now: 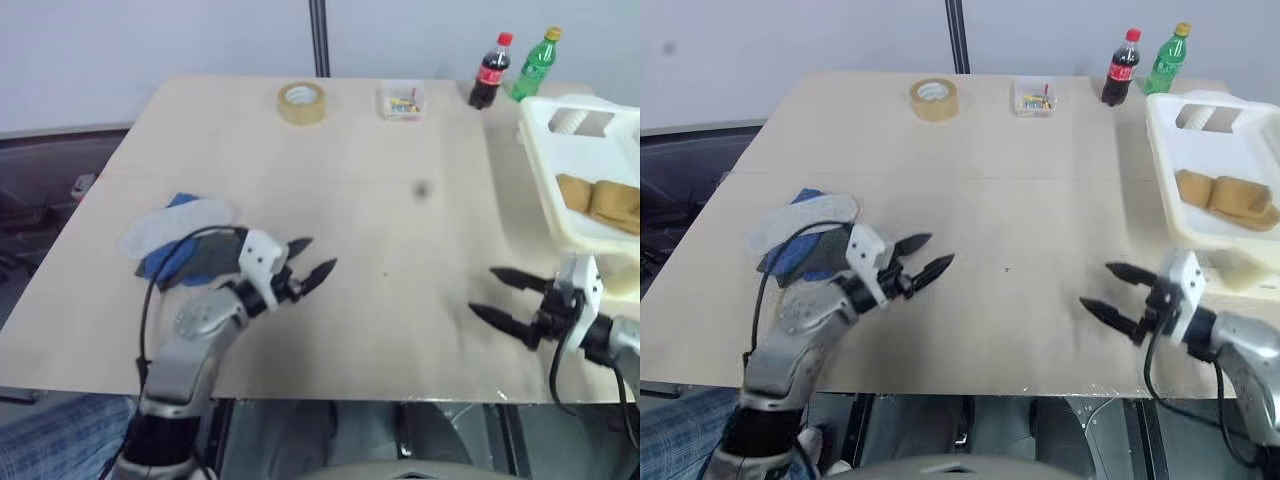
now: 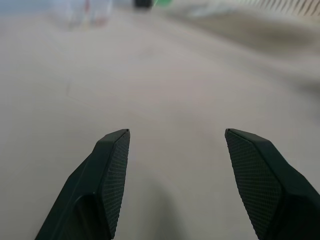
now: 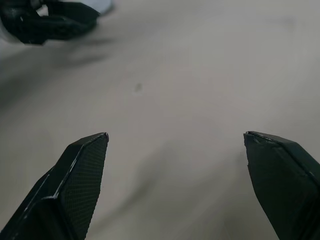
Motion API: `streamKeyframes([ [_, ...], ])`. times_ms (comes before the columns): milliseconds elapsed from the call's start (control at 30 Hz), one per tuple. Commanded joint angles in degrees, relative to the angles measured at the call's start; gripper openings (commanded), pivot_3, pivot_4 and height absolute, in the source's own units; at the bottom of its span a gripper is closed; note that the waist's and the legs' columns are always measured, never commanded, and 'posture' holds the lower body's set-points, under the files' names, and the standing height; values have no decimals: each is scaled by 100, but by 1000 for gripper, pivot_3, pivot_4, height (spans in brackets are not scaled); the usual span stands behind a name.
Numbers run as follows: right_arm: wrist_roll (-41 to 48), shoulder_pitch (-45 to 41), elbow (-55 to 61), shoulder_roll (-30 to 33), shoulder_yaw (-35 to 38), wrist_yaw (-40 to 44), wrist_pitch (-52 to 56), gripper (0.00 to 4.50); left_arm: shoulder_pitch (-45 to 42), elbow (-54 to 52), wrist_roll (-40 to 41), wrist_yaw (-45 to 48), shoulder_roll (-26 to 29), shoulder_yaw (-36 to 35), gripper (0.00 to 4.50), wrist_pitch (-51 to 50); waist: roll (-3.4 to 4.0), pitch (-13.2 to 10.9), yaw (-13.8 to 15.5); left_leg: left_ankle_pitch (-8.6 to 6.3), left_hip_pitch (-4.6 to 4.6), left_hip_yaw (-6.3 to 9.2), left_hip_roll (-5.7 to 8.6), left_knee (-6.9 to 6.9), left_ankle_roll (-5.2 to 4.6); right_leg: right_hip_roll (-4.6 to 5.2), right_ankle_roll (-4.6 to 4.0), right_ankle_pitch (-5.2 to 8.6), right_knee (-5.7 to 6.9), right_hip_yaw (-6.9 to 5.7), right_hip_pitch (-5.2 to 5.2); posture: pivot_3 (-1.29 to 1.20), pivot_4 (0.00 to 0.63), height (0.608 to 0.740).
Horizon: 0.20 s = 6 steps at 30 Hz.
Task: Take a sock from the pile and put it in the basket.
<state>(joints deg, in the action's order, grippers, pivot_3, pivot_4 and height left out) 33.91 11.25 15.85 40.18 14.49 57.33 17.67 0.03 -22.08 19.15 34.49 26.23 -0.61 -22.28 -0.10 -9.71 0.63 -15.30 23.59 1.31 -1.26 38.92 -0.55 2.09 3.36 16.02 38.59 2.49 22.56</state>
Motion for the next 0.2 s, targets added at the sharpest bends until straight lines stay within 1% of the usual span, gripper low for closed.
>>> streamKeyframes([
  [33, -52, 171, -61, -10, 237, 210, -379, 4491, 308, -464, -46, -71, 119, -200, 3252, 101, 0, 0, 0, 0, -4, -1, 0, 0, 0, 0, 0, 0, 1, 0, -3, 0, 150, 740],
  [200, -13, 231, -267, -16, 349, 383, -661, 4491, 676, -560, -51, -9, 219, -263, 3252, 297, 0, 0, 6, -1, -35, -2, 2, 0, 0, 0, -3, 2, 1, 0, -35, 0, 150, 740],
])
